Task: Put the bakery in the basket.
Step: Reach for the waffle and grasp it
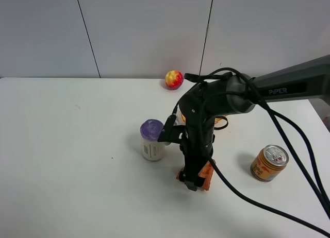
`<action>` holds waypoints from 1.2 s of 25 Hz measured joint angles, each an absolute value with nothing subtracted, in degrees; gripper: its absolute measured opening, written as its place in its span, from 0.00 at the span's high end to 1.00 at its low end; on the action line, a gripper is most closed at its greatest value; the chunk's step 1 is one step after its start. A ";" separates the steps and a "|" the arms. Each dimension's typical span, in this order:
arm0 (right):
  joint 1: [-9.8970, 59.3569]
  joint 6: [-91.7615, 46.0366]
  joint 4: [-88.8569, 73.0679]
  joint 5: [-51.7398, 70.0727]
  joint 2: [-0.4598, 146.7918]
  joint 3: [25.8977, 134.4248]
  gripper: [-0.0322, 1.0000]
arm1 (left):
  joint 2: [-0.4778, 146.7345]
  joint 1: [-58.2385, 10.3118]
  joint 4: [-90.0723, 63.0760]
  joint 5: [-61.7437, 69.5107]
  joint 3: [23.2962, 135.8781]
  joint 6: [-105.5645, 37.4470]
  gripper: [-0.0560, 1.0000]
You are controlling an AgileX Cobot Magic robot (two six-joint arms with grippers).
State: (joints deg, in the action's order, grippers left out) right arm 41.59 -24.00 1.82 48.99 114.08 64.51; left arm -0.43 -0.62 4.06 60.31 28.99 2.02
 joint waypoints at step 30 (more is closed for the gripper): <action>40.33 -23.49 2.50 47.06 114.08 63.02 0.16 | -0.43 -0.62 4.06 60.31 28.99 2.02 0.00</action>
